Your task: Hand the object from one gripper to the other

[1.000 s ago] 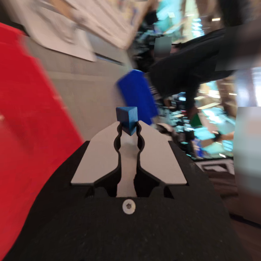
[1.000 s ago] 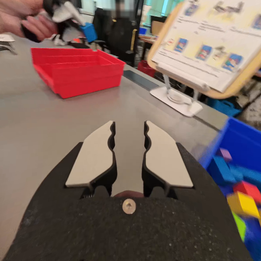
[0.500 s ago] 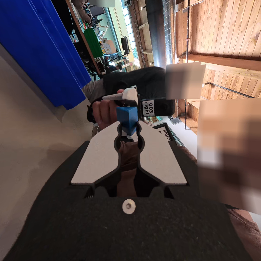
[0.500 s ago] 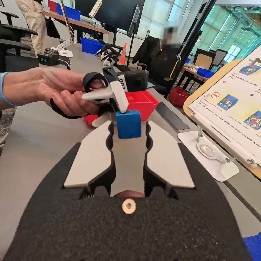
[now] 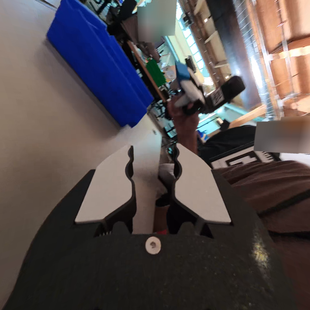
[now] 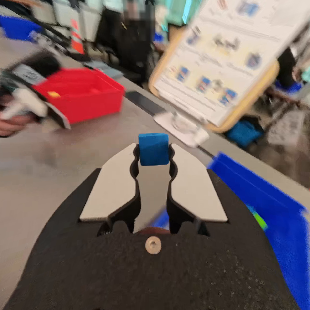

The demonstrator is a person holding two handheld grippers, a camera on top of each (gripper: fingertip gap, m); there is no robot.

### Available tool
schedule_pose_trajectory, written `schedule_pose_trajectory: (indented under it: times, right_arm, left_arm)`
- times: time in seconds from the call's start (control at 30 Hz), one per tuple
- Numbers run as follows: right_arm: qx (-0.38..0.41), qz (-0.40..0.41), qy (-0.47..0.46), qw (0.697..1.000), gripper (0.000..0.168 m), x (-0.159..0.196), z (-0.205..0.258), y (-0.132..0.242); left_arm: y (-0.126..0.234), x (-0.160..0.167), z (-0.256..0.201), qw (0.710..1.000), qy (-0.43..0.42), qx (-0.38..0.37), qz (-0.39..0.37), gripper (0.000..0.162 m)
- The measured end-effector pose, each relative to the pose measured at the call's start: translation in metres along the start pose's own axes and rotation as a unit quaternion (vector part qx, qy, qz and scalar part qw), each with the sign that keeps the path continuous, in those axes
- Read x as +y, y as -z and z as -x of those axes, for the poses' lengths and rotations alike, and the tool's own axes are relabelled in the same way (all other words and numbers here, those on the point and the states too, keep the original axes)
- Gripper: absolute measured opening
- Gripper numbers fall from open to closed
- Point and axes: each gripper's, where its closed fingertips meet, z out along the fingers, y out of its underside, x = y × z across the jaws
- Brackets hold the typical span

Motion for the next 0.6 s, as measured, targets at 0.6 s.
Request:
schedule_pose_trajectory:
  times: [0.6]
  right_arm:
    - [-0.031, 0.723, 0.04, 0.689, 0.033, 0.218, -0.123, 0.106]
  left_arm:
    - [-0.007, 0.075, 0.018, 0.995, -0.064, -0.04, 0.062, 0.039]
